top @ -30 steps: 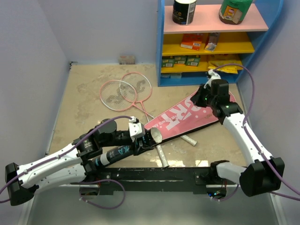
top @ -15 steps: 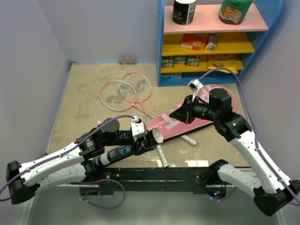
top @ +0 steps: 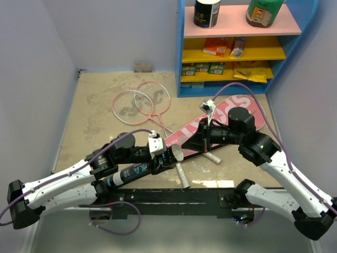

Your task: Pack up the badminton gear

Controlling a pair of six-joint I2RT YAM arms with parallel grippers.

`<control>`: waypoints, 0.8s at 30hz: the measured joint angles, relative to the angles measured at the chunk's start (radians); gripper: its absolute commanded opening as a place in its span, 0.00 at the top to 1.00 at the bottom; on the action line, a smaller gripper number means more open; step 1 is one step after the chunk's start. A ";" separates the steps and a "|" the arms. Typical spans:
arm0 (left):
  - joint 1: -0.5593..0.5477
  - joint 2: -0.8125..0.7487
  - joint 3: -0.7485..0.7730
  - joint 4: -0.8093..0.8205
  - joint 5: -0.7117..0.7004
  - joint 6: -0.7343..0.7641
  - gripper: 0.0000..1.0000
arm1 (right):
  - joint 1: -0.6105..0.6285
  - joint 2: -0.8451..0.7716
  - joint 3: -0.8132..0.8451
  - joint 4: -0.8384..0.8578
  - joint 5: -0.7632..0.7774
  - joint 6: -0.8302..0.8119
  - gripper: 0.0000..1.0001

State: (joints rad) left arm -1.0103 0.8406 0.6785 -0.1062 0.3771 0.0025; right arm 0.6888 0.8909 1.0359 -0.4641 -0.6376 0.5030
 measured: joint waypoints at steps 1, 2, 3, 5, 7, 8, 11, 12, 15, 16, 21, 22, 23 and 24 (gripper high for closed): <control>0.000 0.000 0.000 0.000 -0.003 0.000 1.00 | 0.015 -0.002 -0.005 0.007 0.001 0.007 1.00; 0.000 0.000 0.000 0.000 -0.005 0.000 1.00 | 0.031 -0.003 -0.008 0.011 0.002 0.014 1.00; 0.000 0.000 0.000 0.000 -0.007 0.001 1.00 | 0.045 -0.003 -0.010 0.016 0.005 0.019 1.00; 0.000 0.000 0.000 0.000 -0.010 0.001 1.00 | 0.084 0.000 -0.013 0.024 0.021 0.030 1.00; 0.000 -0.001 0.000 0.000 -0.013 0.001 1.00 | 0.119 0.007 -0.014 0.033 0.035 0.037 1.00; 0.000 -0.002 0.000 0.000 -0.014 0.001 1.00 | 0.134 0.013 -0.014 0.036 0.046 0.040 1.00; 0.000 -0.005 0.000 -0.002 -0.016 0.001 1.00 | 0.161 0.027 -0.020 0.042 0.069 0.045 1.00; 0.000 -0.007 0.000 -0.003 -0.017 0.002 1.00 | 0.164 0.032 -0.024 0.044 0.073 0.047 1.00; 0.001 -0.012 0.000 -0.015 -0.024 0.008 1.00 | 0.171 0.040 -0.029 0.050 0.077 0.052 1.00; 0.001 -0.013 0.000 -0.016 -0.024 0.008 1.00 | 0.172 0.040 -0.029 0.051 0.079 0.053 1.00; 0.002 -0.020 0.000 -0.018 -0.023 0.008 1.00 | 0.175 0.039 -0.049 0.100 0.061 0.055 1.00; 0.002 -0.021 0.000 -0.020 -0.022 0.009 1.00 | 0.175 0.038 -0.061 0.121 0.050 0.058 1.00; 0.002 -0.021 0.000 -0.025 -0.022 0.011 1.00 | 0.175 0.037 -0.074 0.140 0.039 0.063 1.00; 0.003 -0.022 0.000 -0.030 -0.022 0.013 1.00 | 0.175 0.036 -0.085 0.156 0.034 0.068 1.00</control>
State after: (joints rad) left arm -1.0077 0.8185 0.6785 -0.1364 0.3553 0.0154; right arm 0.8635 0.9268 0.9508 -0.3077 -0.6041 0.5705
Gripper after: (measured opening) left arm 0.704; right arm 0.010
